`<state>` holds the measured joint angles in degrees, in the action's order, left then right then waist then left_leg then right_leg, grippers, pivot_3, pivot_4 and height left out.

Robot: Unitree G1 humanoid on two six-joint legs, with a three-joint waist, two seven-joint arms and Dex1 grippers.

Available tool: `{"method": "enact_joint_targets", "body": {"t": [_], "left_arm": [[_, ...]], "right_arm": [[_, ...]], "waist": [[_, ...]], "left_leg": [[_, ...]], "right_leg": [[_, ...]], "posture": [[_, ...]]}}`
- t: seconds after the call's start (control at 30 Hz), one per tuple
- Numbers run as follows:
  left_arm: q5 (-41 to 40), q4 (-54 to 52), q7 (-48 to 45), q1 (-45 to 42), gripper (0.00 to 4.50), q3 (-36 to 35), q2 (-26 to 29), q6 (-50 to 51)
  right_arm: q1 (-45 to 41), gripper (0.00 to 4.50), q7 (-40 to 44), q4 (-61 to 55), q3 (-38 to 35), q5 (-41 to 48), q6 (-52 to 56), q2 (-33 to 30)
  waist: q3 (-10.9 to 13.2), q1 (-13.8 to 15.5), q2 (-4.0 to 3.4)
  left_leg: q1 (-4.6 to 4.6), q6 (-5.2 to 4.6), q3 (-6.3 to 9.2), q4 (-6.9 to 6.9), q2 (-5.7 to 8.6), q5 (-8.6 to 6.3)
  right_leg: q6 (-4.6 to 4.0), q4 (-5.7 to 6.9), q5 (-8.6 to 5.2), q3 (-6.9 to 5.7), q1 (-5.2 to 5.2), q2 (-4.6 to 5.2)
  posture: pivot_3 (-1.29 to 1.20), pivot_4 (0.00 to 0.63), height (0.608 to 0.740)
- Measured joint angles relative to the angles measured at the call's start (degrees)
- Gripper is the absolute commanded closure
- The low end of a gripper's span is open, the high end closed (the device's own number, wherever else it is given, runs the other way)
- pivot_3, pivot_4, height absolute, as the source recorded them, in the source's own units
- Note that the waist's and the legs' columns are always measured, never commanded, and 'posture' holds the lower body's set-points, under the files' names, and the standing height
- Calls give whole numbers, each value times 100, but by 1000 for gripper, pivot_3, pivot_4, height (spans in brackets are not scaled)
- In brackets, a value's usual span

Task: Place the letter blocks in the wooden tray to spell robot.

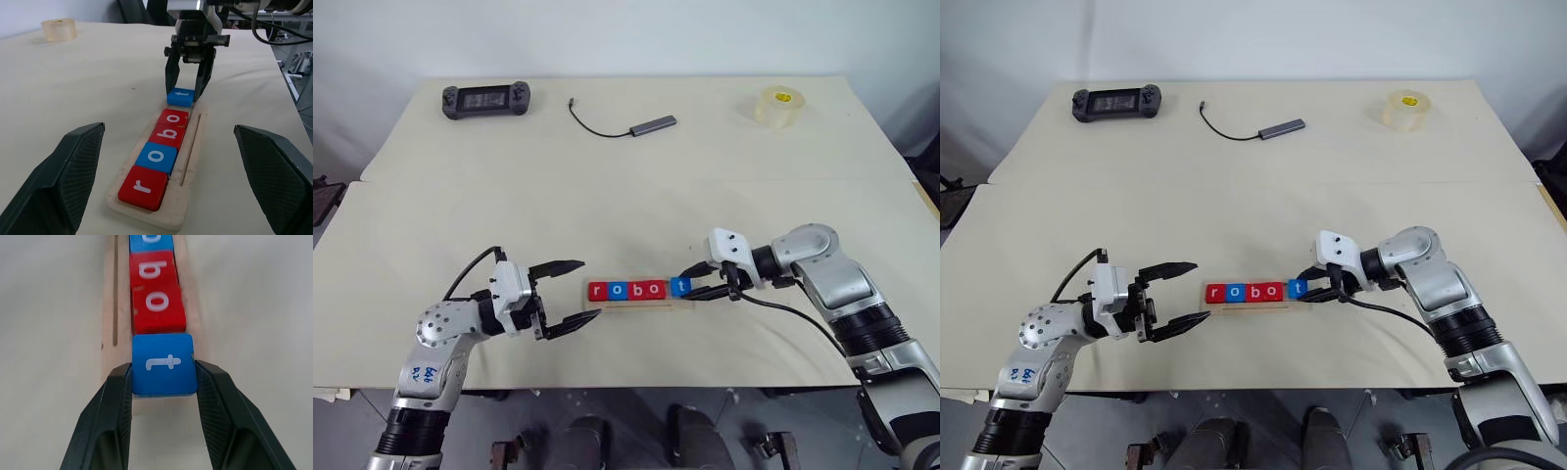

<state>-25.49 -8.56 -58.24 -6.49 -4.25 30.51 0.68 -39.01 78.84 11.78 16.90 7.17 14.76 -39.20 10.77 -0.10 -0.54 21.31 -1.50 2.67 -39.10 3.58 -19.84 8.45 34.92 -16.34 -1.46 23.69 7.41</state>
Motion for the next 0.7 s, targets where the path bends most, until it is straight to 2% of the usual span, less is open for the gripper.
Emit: {"method": "enact_joint_targets", "body": {"t": [0.23, 0.3, 0.33, 0.4, 0.5, 0.7], "left_arm": [[0, -82, 121, 126, 0, -18, -1, 5], [0, -163, 134, 169, 0, -21, -1, 6], [0, -179, 138, 188, 0, -21, -1, 6], [0, -179, 146, 217, 0, -25, -1, 6], [0, -178, 148, 229, 0, -26, -1, 5], [0, -172, 146, 181, 0, -26, -5, 5]], "right_arm": [[3, 339, -87, -118, -91, 173, 271, 149], [5, 339, -119, -205, -243, 254, 325, 68], [12, 448, -119, -269, -323, 305, 378, -31], [54, 950, -131, -307, -494, 366, 444, -208], [285, 2033, -119, -377, -613, 382, 551, -491], [404, 4054, -268, -360, -515, 192, 617, -492]], "waist": [[0, -3, 0], [0, 14, 0], [0, 29, 0], [0, 38, 0], [0, 27, 0], [0, -12, 0]], "left_leg": [[0, 1, -1, 0, -2, 0], [0, 0, 1, 0, -1, 0], [0, 0, 2, 0, 1, 0], [0, 0, 3, 0, 2, 0], [0, 0, 2, 0, 0, -1], [-2, 2, -6, 0, -9, -1]], "right_leg": [[0, 1, 0, 2, 0, -1], [0, 0, 0, 0, -1, 1], [0, -2, 0, -1, -1, 2], [0, -3, 0, -2, -4, 2], [0, -5, 0, -1, -3, 1], [0, 0, 0, 4, 1, -3]], "posture": [[0, 150, 740], [0, 150, 740], [0, 150, 740], [0, 150, 740], [0, 150, 740], [0, 150, 740]]}}
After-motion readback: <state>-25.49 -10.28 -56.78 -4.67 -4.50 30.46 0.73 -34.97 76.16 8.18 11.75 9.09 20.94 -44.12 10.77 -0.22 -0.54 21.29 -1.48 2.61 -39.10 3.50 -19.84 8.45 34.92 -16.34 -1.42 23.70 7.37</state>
